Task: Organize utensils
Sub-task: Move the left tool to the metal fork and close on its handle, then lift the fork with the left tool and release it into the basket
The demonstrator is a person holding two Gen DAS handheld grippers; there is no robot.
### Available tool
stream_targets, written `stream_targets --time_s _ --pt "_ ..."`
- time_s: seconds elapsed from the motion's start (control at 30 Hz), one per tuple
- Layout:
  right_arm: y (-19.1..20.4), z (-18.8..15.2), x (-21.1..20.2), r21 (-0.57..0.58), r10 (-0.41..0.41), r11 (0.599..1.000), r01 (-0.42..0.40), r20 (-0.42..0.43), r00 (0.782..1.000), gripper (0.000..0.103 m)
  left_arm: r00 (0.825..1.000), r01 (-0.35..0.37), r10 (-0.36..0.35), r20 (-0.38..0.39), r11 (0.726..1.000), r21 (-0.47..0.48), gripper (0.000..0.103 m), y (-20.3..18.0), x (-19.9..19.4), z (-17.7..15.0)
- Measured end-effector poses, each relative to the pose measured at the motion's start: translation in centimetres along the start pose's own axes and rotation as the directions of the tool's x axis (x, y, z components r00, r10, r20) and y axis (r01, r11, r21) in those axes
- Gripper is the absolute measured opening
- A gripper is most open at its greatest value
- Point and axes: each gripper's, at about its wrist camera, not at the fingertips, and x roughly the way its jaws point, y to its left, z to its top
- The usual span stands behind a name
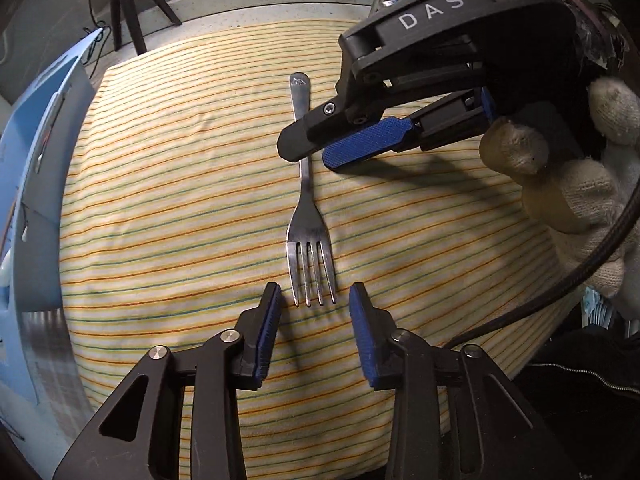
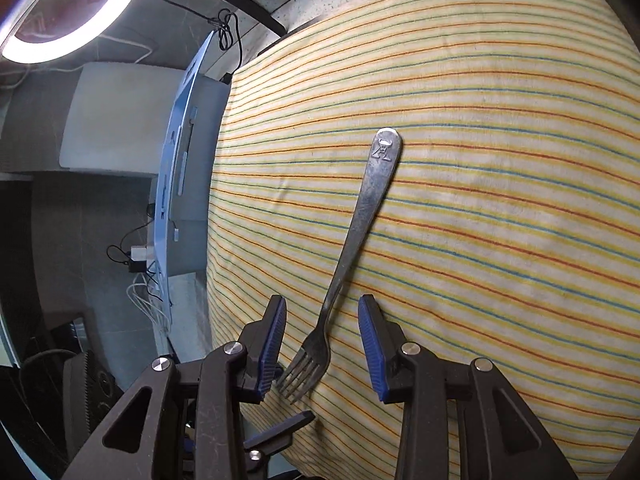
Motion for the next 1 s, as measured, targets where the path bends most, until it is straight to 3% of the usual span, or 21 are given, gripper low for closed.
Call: stream_targets --time_s 0.1,0.37,0.57,0.7,1.0 --pt "0.0 0.1 0.2 0.006 0.009 1.0 -0.009 0.006 1.0 0.031 1.0 0.006 -0.005 0.008 1.0 -0.011 0.021 0.5 0.1 0.1" --pt "0.4 0.2 1.0 0.014 0.018 1.0 -0.018 0.018 1.0 0.027 0.998 0.061 -0.06 0.031 0.997 -0.041 0.02 1.6 -0.3 0.1" --pt "0.4 0.4 1.2 0.026 -0.005 1.0 0.005 0.02 1.0 0.009 0.993 0.113 -0.109 0.056 0.99 -0.081 0.02 2.9 -1.1 0.2" --pt "0.6 0.6 1.2 0.047 0.013 0.999 -0.014 0.02 1.0 0.008 0.989 0.133 -0.127 0.069 0.987 -0.089 0.021 4.0 -1.5 0.7" --pt "6.0 1.8 0.1 -0.007 0.048 0.999 -0.048 0.046 0.998 0.004 0.977 0.161 -0.14 0.159 0.979 -0.126 0.021 8.3 -5.7 -0.5"
